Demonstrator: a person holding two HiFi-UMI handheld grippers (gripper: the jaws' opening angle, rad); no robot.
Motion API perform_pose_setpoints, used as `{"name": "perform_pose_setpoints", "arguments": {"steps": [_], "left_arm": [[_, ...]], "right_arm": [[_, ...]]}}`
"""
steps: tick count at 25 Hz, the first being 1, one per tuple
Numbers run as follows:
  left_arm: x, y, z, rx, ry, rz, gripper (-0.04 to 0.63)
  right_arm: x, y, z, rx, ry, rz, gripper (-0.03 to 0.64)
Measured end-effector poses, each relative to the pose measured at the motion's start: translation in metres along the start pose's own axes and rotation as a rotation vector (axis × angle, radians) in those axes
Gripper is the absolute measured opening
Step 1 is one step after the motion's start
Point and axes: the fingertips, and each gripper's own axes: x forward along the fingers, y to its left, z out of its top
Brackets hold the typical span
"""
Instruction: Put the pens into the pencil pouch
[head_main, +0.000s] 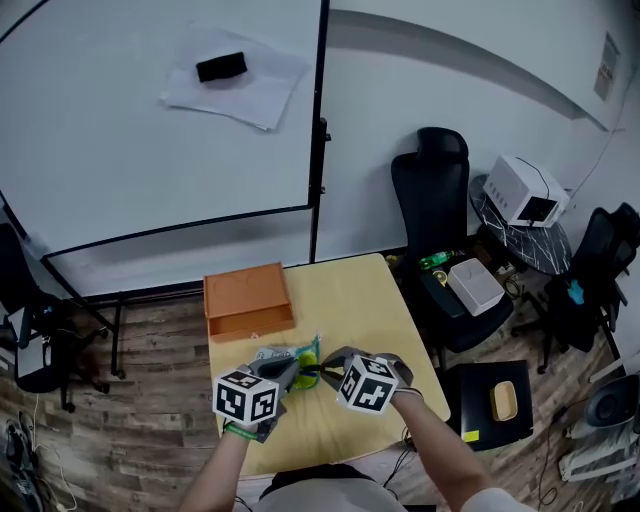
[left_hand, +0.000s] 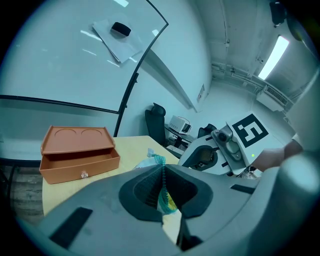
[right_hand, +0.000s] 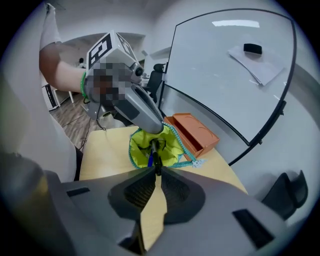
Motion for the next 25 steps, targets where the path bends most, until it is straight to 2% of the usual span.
{"name": "perform_pose_setpoints", "arguments": {"steps": [9,14,19,23,25], "left_arm": [[-0.008,-0.005,0.000,0.003,0.011,-0.018,0.020],[-0.015,0.005,0.004,-0.013,-0.006,0.002,0.020],[-0.017,0.013,0.010,-0.014,-0.018,0.017,0.020],[-0.017,0.019,0.018,-0.007,-0.022,0.020,0.020],[-0.016,0.021,0.025,0.001,-0.026,0.018,0.020]], "right_arm": [[0.026,0.003,0.029,-0.005,0.037,-0.003,0.040],[0.029,0.005,0.033,-0.006,0.006,-0.014,0.054],[0.018,-0.001,0.037,0.063,-0.065,-0.022,0.106],[-0.001,-0.020,0.034,0.145,-0.125,-0.092,0.110],[-0.014,-0.034,0.030,0.180,-0.153,-0.164,0.081]]}}
